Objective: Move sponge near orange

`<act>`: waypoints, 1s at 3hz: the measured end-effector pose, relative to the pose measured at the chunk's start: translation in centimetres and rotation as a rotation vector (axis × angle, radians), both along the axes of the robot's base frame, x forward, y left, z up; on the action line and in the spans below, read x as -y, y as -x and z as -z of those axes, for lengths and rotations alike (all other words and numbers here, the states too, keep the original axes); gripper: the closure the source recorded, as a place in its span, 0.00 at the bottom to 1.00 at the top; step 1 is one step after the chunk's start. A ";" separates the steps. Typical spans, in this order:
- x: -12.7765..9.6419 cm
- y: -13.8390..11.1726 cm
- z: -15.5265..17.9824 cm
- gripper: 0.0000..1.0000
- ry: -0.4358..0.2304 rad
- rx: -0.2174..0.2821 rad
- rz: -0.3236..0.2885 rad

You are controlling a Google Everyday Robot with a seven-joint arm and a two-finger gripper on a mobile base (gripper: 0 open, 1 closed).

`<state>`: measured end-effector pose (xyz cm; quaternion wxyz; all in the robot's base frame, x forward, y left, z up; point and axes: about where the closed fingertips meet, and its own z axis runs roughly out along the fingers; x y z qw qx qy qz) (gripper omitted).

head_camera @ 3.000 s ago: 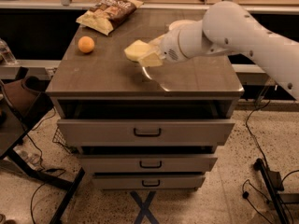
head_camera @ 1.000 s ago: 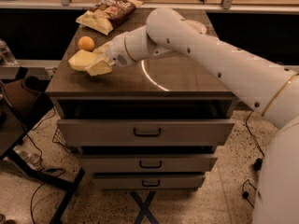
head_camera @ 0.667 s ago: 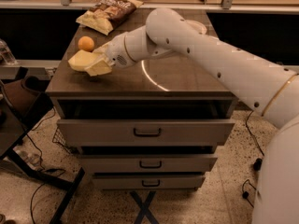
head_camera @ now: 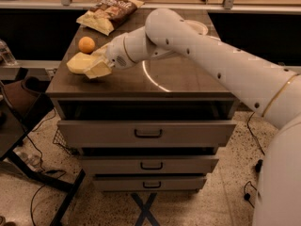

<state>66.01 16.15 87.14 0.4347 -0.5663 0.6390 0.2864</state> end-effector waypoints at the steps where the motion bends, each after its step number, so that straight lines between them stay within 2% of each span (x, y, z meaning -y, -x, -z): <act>1: -0.2 0.1 0.1 0.13 0.000 -0.001 -0.004; 2: -0.5 0.2 0.2 0.00 0.000 -0.003 -0.009; 3: -0.5 0.2 0.2 0.00 0.000 -0.003 -0.009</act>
Offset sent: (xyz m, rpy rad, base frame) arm -0.0008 0.0021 -0.0008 -0.0001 0.0013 0.0036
